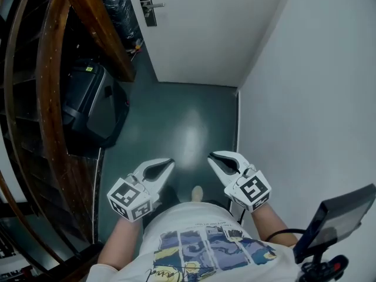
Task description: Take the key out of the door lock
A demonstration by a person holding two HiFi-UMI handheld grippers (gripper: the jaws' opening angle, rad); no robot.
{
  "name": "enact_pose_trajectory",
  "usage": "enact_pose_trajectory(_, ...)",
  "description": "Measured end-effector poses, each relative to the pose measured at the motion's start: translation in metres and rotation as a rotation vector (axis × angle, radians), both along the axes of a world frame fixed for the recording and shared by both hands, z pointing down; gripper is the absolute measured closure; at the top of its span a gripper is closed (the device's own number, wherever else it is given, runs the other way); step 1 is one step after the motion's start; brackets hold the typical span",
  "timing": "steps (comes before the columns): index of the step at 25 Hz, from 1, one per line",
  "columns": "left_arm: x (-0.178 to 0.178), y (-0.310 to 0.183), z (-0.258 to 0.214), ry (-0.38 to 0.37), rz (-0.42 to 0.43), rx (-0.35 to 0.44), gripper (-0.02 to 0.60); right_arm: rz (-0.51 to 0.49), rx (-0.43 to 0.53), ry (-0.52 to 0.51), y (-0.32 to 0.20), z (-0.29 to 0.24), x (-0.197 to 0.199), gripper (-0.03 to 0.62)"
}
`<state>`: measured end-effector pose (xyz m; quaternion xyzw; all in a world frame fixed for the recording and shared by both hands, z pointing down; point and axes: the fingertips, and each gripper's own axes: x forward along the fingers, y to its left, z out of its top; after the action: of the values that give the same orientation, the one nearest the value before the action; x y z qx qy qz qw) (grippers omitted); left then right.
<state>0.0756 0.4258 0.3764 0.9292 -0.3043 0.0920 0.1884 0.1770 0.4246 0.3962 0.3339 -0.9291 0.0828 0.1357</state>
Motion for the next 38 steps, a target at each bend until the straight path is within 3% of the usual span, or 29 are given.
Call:
enact_pose_trajectory(9,-0.024,-0.055,0.013,0.000,-0.034,-0.005,0.575,0.007,-0.026,0.017,-0.049,0.021,-0.008,0.577)
enact_pose_trajectory(17,-0.049,-0.149,0.003,0.028,0.028,0.022,0.575,0.028,0.000,0.046,-0.138,0.006,-0.047,0.577)
enact_pose_trajectory(26,-0.097,-0.237,-0.001,0.010,0.069,0.035,0.575,0.100,0.024,0.069,-0.239,-0.013,-0.089,0.577)
enact_pose_trajectory(31,-0.107,-0.276,0.000,0.018,0.050,0.026,0.575,0.064,0.034,0.070,-0.280,-0.018,-0.105,0.577)
enact_pose_trajectory(38,-0.100,-0.347,0.010,0.005,-0.016,0.003,0.575,0.005,0.042,0.068,-0.363,-0.014,-0.096,0.576)
